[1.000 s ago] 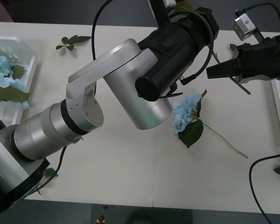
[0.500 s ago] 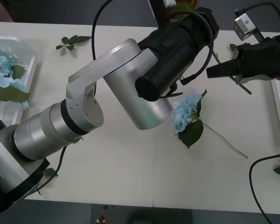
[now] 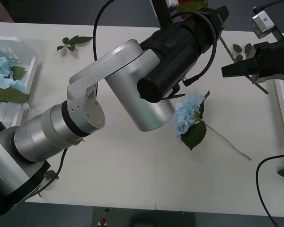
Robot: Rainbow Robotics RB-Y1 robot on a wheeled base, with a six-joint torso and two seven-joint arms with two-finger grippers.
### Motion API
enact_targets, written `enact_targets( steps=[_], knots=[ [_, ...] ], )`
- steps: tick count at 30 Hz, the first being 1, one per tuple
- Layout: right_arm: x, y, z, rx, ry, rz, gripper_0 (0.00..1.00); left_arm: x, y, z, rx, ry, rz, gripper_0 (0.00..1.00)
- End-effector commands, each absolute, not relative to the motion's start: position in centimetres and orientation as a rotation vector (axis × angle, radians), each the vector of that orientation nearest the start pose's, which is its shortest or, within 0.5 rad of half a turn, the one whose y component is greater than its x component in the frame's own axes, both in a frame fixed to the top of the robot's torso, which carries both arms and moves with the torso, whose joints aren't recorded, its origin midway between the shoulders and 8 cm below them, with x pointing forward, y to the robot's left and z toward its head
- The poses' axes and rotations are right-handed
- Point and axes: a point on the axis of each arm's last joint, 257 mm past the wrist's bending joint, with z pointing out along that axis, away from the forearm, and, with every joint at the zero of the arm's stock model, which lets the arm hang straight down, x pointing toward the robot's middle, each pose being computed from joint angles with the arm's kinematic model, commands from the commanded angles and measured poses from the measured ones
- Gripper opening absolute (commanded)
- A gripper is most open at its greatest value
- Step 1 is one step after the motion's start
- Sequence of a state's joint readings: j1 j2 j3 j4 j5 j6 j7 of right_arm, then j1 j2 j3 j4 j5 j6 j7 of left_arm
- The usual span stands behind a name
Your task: Put the red flowers into the right box and the blue flowers into the left box
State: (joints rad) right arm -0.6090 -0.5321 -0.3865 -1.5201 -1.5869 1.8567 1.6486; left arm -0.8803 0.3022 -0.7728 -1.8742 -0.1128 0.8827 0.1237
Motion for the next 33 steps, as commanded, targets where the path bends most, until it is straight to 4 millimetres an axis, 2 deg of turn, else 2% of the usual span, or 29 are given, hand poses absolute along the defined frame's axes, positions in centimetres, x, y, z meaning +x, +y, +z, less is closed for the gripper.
enact_targets(
  steps=[1, 7, 11, 14, 17, 21, 22, 23, 24, 26, 29, 33],
  knots=[
    [43.1, -21.0, -3.1, -0.568, 2.244, 1.218, 0.00, 48.7, -15.0, 6.1, -0.104, 1.620, -1.166, 1.00],
    [43.6, -26.4, -3.1, -0.446, 2.313, 1.056, 0.00, 48.7, -15.0, 6.1, -0.104, 1.620, -1.166, 1.00],
    [43.6, -31.3, -3.9, -0.324, 2.386, 0.907, 0.00, 48.7, -15.0, 6.1, -0.104, 1.620, -1.166, 1.00],
    [43.5, -35.1, -4.6, -0.223, 2.436, 0.786, 0.00, 50.0, -13.6, 5.6, -0.115, 1.621, -1.123, 1.00],
    [43.2, -39.0, -5.1, -0.113, 2.478, 0.654, 0.00, 50.6, -12.2, 6.8, -0.090, 1.606, -1.139, 1.00],
    [42.9, -44.6, -6.1, 0.076, 2.522, 0.520, 0.00, 51.4, -10.3, 6.9, -0.050, 1.667, -1.131, 1.00],
    [42.9, -45.3, -6.2, 0.098, 2.524, 0.509, 0.00, 51.6, -10.0, 6.7, -0.043, 1.679, -1.124, 1.00],
    [42.8, -47.3, -6.6, 0.174, 2.533, 0.483, 0.00, 51.8, -9.3, 6.4, -0.014, 1.712, -1.101, 1.00],
    [42.8, -48.1, -6.7, 0.201, 2.534, 0.467, 0.00, 51.9, -9.0, 6.2, 0.002, 1.727, -1.089, 1.00],
    [42.7, -51.1, -7.3, 0.308, 2.536, 0.412, 0.00, 52.2, -7.4, 5.7, 0.076, 1.796, -1.031, 1.00],
    [42.6, -54.4, -8.2, 0.421, 2.535, 0.337, 0.00, 52.0, -5.3, 4.8, 0.195, 1.877, -0.946, 1.00],
    [42.6, -57.8, -9.5, 0.531, 2.522, 0.244, 0.00, 51.5, -2.5, 4.0, 0.334, 1.926, -0.890, 1.00]
  ],
)
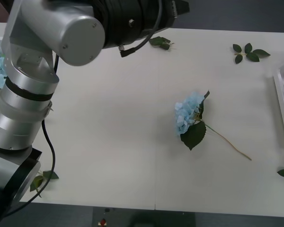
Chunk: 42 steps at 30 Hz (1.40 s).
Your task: Put the red flowers into the right box and the blue flowers into the left box
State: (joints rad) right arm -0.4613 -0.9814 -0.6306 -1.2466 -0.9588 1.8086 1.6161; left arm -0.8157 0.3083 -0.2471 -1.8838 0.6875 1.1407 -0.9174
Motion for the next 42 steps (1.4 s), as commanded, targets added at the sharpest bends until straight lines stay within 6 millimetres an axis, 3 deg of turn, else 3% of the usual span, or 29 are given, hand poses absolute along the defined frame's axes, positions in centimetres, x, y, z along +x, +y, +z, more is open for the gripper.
enact_targets(
  steps=[1, 8, 14, 19, 21, 23, 24, 25, 27, 32, 36, 42],
  knots=[
    [42.6, -58.2, -9.8, 0.545, 2.523, 0.228, 0.00, 51.4, -2.2, 3.7, 0.357, 1.932, -0.883, 1.00],
    [42.5, -62.9, -13.1, 0.679, 2.528, 0.025, 0.00, 49.4, 1.6, 0.0, 0.627, 1.873, -0.875, 1.00],
    [43.5, -64.6, -16.6, 0.699, 2.525, -0.057, 0.00, 46.8, 3.9, -3.9, 0.802, 1.788, -0.888, 1.00],
    [44.3, -65.1, -18.2, 0.689, 2.510, -0.072, 0.00, 45.4, 5.2, -6.4, 0.881, 1.743, -0.880, 1.00],
    [44.5, -65.0, -18.5, 0.678, 2.511, -0.079, 0.11, 44.8, 5.5, -7.0, 0.909, 1.719, -0.880, 1.00],
    [44.8, -64.8, -18.6, 0.674, 2.508, -0.075, 0.52, 44.3, 5.9, -7.5, 0.939, 1.693, -0.874, 1.00],
    [44.8, -64.8, -18.5, 0.673, 2.506, -0.075, 0.65, 44.2, 6.1, -7.7, 0.945, 1.686, -0.867, 1.00],
    [44.9, -64.6, -18.6, 0.672, 2.506, -0.063, 0.86, 43.8, 6.2, -8.0, 0.968, 1.666, -0.863, 1.00],
    [45.0, -64.3, -18.6, 0.664, 2.505, -0.047, 0.99, 43.3, 5.9, -8.1, 0.998, 1.636, -0.862, 1.00],
    [46.2, -62.4, -17.3, 0.591, 2.495, 0.017, 1.00, 42.8, 5.3, -7.2, 1.029, 1.531, -0.857, 1.00],
    [47.0, -60.2, -15.0, 0.454, 2.512, 0.007, 1.00, 42.2, 4.9, -7.0, 1.048, 1.481, -0.860, 1.00],
    [47.9, -56.2, -13.1, 0.185, 2.523, 0.058, 1.00, 40.9, 4.7, -6.6, 1.081, 1.455, -0.911, 1.00]
  ],
)
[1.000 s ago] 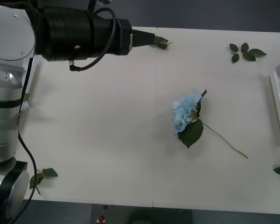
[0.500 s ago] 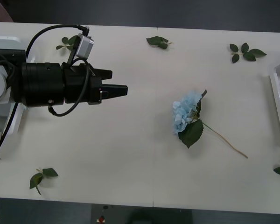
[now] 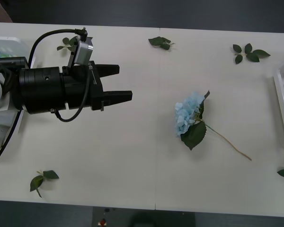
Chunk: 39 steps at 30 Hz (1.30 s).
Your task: Put the red flowers into the right box and the blue flowers into the left box
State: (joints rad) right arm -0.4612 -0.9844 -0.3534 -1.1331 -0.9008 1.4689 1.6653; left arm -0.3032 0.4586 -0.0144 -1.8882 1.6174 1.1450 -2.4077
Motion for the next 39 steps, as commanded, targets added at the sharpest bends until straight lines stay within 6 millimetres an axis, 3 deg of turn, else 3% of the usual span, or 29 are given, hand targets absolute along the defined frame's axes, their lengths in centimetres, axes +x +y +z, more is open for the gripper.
enact_targets(
  steps=[1, 10, 19, 30, 39],
  knots=[
    [47.9, -55.5, -12.9, 0.142, 2.523, 0.072, 1.00, 40.6, 4.7, -6.5, 1.084, 1.451, -0.925, 1.00],
    [48.2, -48.6, -11.6, -0.405, 2.496, 0.089, 1.00, 39.5, 5.0, -5.6, 1.106, 1.417, -0.968, 1.00],
    [48.6, -41.4, -12.5, -0.843, 2.398, 0.039, 1.00, 39.3, 5.1, -5.7, 1.115, 1.418, -0.970, 1.00],
    [49.0, -33.1, -16.4, -1.007, 2.352, 0.029, 1.00, 39.3, 5.1, -5.7, 1.115, 1.418, -0.970, 1.00],
    [49.8, -28.9, -20.1, -1.144, 2.314, -0.055, 1.00, 39.3, 5.1, -5.7, 1.115, 1.418, -0.970, 1.00]
  ],
)
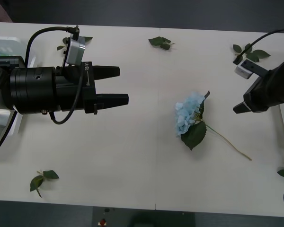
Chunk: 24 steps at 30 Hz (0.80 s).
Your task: Put the red flowers into the right box and the blue flowers into the left box
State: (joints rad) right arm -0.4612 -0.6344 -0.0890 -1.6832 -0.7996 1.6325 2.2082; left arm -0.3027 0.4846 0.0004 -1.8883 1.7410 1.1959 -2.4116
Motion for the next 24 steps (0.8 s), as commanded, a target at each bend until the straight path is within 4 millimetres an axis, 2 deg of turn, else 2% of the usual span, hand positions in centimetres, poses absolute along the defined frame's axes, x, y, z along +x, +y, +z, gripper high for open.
enact_targets(
  steps=[1, 4, 11, 18, 24],
  knots=[
    [49.7, -28.5, -20.7, -1.159, 2.310, -0.055, 1.00, 39.3, 5.1, -5.7, 1.115, 1.418, -0.970, 1.00],
    [49.4, -27.7, -22.4, -1.190, 2.310, -0.059, 1.00, 39.3, 5.1, -5.7, 1.115, 1.418, -0.970, 1.00],
    [48.7, -27.2, -25.1, -1.219, 2.324, -0.079, 1.00, 39.3, 5.1, -5.7, 1.115, 1.418, -0.970, 1.00],
    [48.1, -26.7, -27.1, -1.226, 2.339, -0.097, 1.00, 39.3, 5.1, -5.7, 1.115, 1.418, -0.970, 1.00],
    [48.1, -26.0, -28.1, -1.233, 2.346, -0.118, 1.00, 39.3, 5.1, -5.7, 1.115, 1.418, -0.970, 1.00]
  ],
)
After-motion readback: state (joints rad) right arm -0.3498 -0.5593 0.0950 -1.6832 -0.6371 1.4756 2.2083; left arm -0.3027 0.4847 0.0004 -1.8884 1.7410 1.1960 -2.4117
